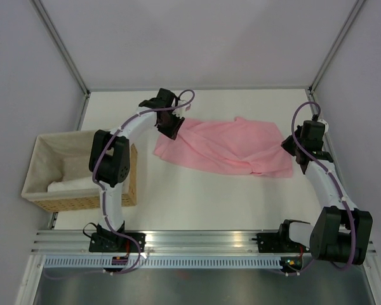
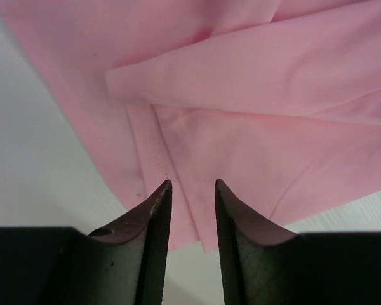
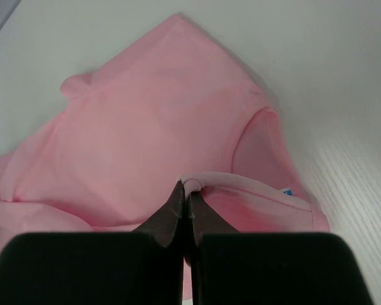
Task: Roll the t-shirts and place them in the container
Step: Flatten the tshirt
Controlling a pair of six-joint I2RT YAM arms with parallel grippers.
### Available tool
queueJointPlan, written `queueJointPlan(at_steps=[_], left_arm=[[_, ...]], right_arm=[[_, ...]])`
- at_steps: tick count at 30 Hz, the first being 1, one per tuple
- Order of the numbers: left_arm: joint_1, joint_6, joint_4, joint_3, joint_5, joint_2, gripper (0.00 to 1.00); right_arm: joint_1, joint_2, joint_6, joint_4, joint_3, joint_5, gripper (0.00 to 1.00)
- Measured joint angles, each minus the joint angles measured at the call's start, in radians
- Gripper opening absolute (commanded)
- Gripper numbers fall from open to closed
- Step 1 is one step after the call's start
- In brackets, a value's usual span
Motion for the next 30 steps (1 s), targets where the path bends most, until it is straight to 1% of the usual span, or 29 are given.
queueJointPlan(at_steps=[4,6,8,12,16,18,19,21,23,24,25,27,30], left_arm=[[0.004,-0.010,-0.022,-0.004,0.026,0.066,0.42],[0.007,-0.012,-0.024,-0.004,0.035,0.090,0.41],[0.008,-0.014,-0.026,-0.003,0.047,0.108,0.38],[0.008,-0.016,-0.029,-0.003,0.050,0.126,0.29],[0.008,-0.016,-0.035,-0.003,0.057,0.127,0.16],[0.008,-0.016,-0.037,-0.003,0.058,0.127,0.15],[0.008,-0.016,-0.038,-0.002,0.058,0.127,0.10],[0.008,-0.016,-0.038,-0.001,0.059,0.127,0.04],[0.008,-0.016,-0.040,0.001,0.058,0.127,0.06],[0.008,-0.016,-0.041,0.003,0.057,0.127,0.10],[0.008,-0.016,-0.042,0.005,0.054,0.127,0.23],[0.009,-0.014,-0.042,0.014,0.040,0.127,0.32],[0.016,-0.015,-0.040,0.032,0.032,0.127,0.33]], right_arm=[[0.000,-0.007,-0.007,0.000,0.000,0.001,0.00],[0.000,-0.012,-0.010,0.000,0.000,0.001,0.00],[0.000,-0.013,-0.010,0.000,0.000,0.001,0.00],[0.000,-0.019,-0.011,0.000,0.000,0.002,0.00],[0.000,-0.029,-0.013,0.000,0.000,0.005,0.00],[0.000,-0.031,-0.014,0.000,0.000,0.005,0.00],[0.000,-0.032,-0.015,0.000,0.000,0.006,0.00],[0.000,-0.032,-0.018,0.000,0.000,0.009,0.00],[0.000,-0.032,-0.022,-0.001,0.000,0.013,0.00],[0.000,-0.033,-0.023,-0.001,0.000,0.014,0.00],[0.000,-0.034,-0.024,-0.002,0.000,0.016,0.00],[0.000,-0.035,-0.026,-0.003,0.000,0.020,0.00],[0.000,-0.040,-0.029,-0.008,0.000,0.025,0.00]])
